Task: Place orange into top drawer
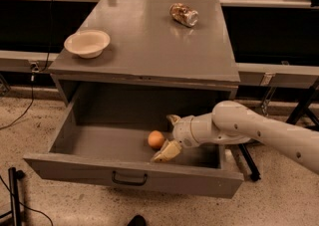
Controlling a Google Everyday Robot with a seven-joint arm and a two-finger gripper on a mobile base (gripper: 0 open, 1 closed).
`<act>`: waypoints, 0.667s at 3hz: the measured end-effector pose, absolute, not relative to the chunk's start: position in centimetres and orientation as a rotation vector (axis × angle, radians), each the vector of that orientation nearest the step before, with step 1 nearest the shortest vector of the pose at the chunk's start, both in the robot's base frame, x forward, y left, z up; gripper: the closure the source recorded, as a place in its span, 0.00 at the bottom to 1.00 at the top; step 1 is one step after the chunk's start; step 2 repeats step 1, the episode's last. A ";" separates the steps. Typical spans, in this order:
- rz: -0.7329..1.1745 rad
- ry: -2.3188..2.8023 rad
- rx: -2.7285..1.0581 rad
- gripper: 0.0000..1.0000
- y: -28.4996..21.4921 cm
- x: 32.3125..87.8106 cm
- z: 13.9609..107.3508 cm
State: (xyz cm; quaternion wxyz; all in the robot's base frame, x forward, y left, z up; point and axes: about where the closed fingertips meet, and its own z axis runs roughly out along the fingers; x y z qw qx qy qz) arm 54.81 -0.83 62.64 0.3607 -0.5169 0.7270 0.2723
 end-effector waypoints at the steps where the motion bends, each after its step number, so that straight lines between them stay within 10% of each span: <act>1: 0.702 1.874 -1.332 0.00 -0.8 54.8 62.6; 2: 0.702 1.874 -1.332 0.00 -0.8 54.8 62.6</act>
Offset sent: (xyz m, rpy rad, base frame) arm 0.0000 0.0000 0.0000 0.0000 0.0000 0.0000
